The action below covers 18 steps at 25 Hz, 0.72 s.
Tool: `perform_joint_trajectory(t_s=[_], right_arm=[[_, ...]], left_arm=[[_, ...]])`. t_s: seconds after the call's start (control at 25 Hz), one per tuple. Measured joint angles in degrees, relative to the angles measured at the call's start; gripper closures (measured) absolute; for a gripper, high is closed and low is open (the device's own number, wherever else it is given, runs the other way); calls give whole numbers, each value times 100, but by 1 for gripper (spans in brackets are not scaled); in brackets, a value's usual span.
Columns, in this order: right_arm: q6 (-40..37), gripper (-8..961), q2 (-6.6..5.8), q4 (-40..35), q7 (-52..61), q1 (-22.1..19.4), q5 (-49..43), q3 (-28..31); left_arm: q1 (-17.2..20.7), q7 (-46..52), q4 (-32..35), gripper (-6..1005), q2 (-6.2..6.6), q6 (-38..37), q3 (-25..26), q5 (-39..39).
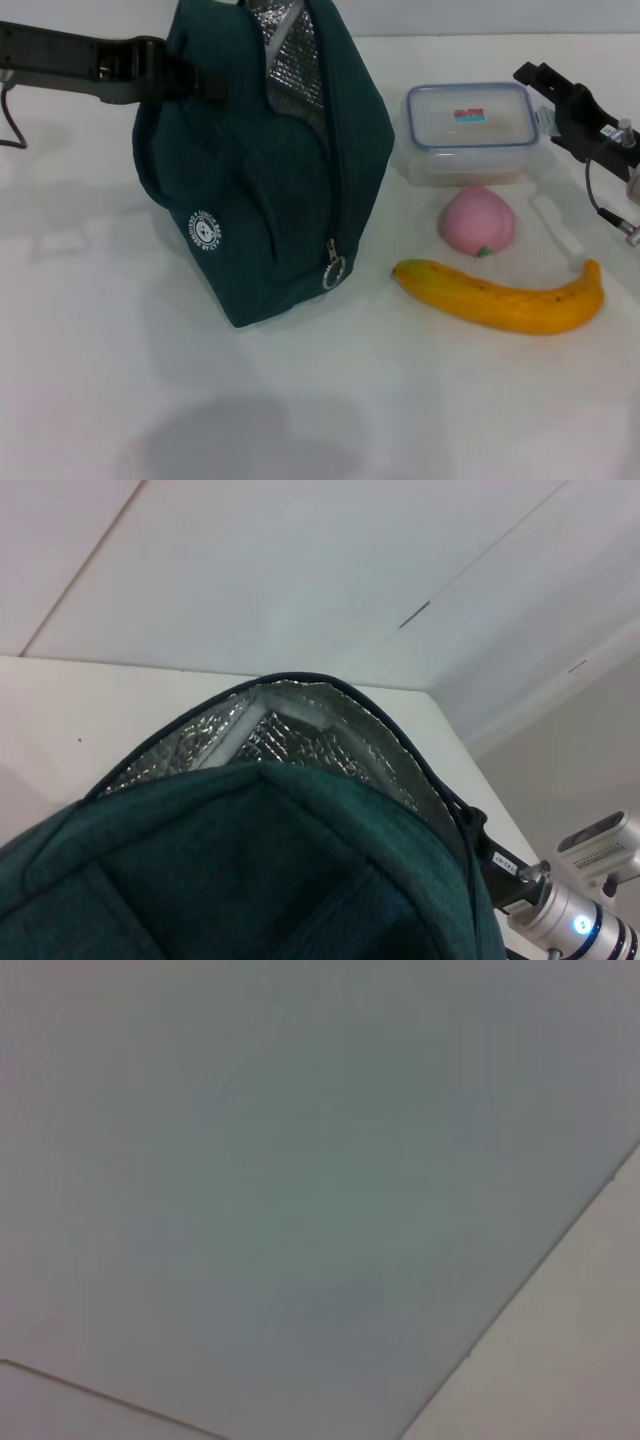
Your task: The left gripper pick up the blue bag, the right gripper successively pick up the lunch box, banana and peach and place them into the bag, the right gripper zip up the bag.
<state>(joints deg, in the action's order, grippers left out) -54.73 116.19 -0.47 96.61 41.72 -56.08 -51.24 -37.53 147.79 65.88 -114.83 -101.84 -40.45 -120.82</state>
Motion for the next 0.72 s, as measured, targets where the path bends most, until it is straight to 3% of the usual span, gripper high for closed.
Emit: perform_joint_trajectory(t_s=[0.4,0.72], right_arm=[[-258,113,0,-9,3,-30,-8,-130],[-511,360,0,-128,-11,-198,-9,-184]], left_arm=[[37,-55,-6,960,5,7,14,8],[112,-100,-6,959,15,-14,11,60]])
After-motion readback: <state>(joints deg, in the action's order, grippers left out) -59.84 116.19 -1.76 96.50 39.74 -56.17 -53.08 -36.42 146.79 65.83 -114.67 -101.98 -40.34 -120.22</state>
